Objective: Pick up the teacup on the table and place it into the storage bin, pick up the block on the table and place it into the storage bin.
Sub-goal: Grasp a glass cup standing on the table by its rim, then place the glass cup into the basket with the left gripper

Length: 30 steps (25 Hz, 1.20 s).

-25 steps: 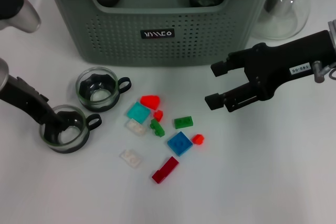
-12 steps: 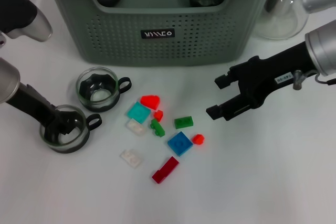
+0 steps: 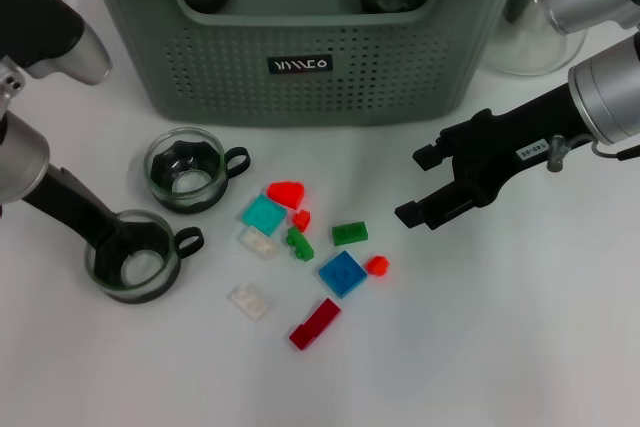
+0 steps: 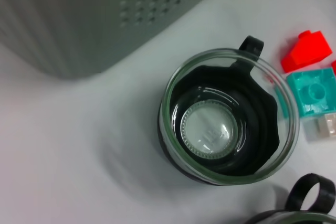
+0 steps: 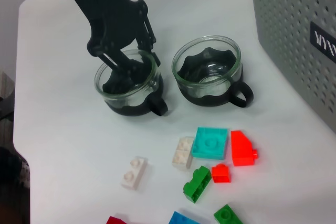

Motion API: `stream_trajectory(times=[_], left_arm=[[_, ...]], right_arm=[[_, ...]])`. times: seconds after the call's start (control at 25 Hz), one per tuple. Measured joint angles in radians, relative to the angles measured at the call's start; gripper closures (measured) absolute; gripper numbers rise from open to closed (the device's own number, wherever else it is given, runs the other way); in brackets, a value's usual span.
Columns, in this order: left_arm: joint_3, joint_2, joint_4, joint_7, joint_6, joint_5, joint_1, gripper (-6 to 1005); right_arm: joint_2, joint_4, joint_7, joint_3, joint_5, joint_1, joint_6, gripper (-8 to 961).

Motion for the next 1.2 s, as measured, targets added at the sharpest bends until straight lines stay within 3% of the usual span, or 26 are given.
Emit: stream_trajectory(times=[0.52, 0.68, 0.76, 1.04, 1.2], left_arm=[[-0.007, -0.002, 0.018, -0.008, -0.022, 0.0, 0.011, 838], [-0.017, -0.004, 0.065, -0.017, -0.012, -0.012, 0.027, 939], [-0.031, -0.004, 0.105, -0.022, 0.011, -0.022, 0.039, 942], [-0.117, -0.003, 0.284, -0.034, 0.134, -0.103, 0.093, 944], [-0.287, 0.001, 0.39, -0.035, 0.255, -0.305, 0.073, 944]], right_arm=[[-0.002, 0.0, 0.0, 0.004, -0.001, -0.006, 0.0, 12], [-0.002, 0.0, 0.0, 0.006, -0.001, -0.008, 0.0, 12], [-0.003, 0.0, 0.0, 0.008, -0.001, -0.01, 0.0, 12], [-0.007, 0.0, 0.0, 0.009, -0.001, -0.006, 0.0, 13], [-0.012, 0.0, 0.0, 0.01, -0.001, -0.006, -0.006, 13]])
